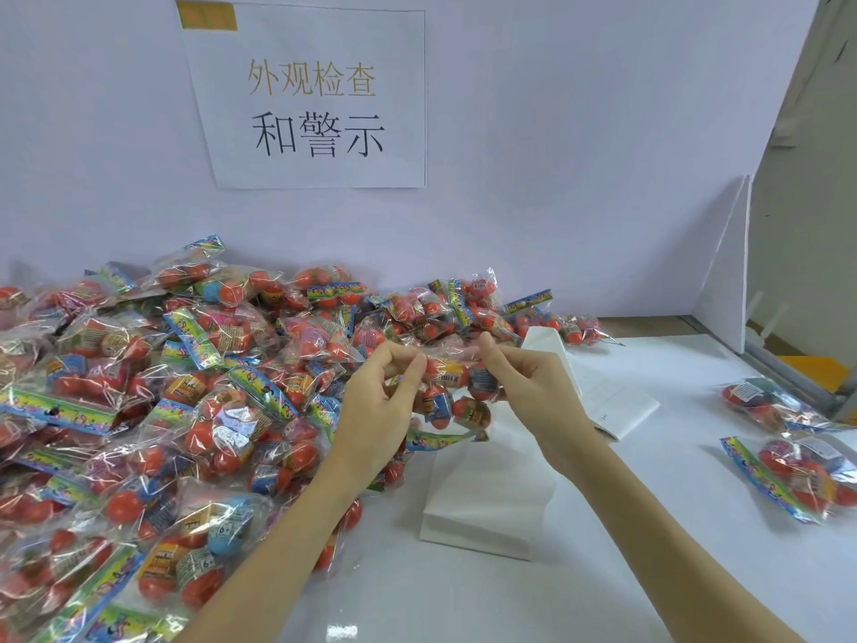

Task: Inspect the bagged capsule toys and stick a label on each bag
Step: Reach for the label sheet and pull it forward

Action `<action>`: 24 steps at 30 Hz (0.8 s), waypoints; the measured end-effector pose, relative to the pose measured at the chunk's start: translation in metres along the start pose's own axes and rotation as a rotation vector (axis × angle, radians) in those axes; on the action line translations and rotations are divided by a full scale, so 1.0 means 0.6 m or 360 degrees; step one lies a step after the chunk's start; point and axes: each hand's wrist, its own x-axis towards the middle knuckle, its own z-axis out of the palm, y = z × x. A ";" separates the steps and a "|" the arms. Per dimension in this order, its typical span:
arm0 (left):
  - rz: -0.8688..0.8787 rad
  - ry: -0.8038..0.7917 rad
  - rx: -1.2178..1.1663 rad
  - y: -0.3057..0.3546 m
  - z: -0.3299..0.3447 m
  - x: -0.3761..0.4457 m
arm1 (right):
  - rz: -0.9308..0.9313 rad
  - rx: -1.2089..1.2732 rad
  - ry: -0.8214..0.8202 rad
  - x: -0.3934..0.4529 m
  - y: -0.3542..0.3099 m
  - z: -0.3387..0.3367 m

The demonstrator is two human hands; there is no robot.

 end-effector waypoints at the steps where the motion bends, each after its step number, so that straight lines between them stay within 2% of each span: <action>1: 0.0004 0.0004 0.0002 0.000 0.001 -0.001 | 0.0014 0.0015 -0.0003 0.001 0.000 0.002; 6: -0.0006 0.0086 0.0034 -0.006 -0.002 0.005 | 0.0101 0.0053 -0.0077 0.002 0.002 0.004; 12: -0.0131 -0.0077 -0.0204 -0.006 -0.002 0.004 | 0.0155 0.0107 -0.0055 0.002 0.008 0.000; 18: 0.0029 -0.0097 0.0025 -0.005 -0.001 0.004 | 0.0208 0.0263 -0.0159 -0.002 0.007 -0.001; 24: 0.0001 -0.0136 0.0039 -0.012 -0.001 0.008 | 0.0211 0.0258 -0.0159 -0.004 0.004 0.003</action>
